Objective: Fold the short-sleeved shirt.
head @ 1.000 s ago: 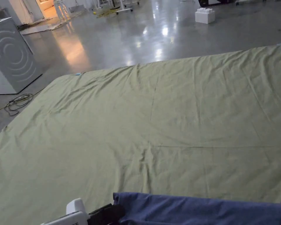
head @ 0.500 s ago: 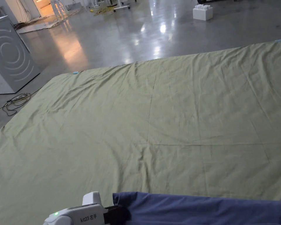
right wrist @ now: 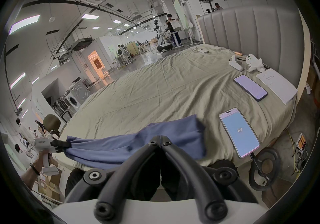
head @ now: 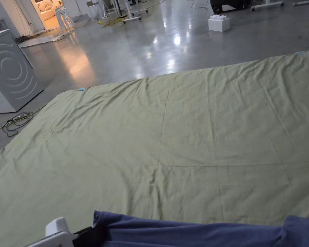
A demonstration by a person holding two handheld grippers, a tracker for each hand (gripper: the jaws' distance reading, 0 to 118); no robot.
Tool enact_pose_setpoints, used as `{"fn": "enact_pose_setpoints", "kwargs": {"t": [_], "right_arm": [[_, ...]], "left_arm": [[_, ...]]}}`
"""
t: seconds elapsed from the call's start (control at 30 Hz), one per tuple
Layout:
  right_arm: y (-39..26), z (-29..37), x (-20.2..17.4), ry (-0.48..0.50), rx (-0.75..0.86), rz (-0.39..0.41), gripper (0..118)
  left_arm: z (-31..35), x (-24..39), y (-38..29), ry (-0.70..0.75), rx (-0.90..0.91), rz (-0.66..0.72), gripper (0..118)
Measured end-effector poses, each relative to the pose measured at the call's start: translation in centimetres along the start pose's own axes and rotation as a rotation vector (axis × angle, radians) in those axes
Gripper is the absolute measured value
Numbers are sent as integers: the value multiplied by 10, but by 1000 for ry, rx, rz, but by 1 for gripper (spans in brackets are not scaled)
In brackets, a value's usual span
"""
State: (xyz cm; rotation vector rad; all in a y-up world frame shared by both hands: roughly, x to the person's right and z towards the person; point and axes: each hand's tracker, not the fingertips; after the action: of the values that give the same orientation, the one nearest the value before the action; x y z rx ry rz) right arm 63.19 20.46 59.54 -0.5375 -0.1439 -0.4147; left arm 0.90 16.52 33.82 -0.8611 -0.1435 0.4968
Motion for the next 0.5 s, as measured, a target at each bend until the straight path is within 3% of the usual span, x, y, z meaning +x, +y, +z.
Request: {"fn": "enact_pose_setpoints", "kwargs": {"t": [0.1, 0.23, 0.37, 0.5], "right_arm": [[-1, 0, 0, 14, 3, -17, 0], [-4, -2, -6, 27, 6, -5, 0], [-5, 3, -7, 51, 17, -16, 0], [-6, 21, -3, 26, 37, 70, 0]], "left_arm": [[29, 7, 14, 2, 55, -13, 8], [42, 81, -8, -194, 56, -136, 8], [-1, 168, -65, -325, -75, -200, 8], [-72, 232, -119, -270, -216, -299, 8]]}}
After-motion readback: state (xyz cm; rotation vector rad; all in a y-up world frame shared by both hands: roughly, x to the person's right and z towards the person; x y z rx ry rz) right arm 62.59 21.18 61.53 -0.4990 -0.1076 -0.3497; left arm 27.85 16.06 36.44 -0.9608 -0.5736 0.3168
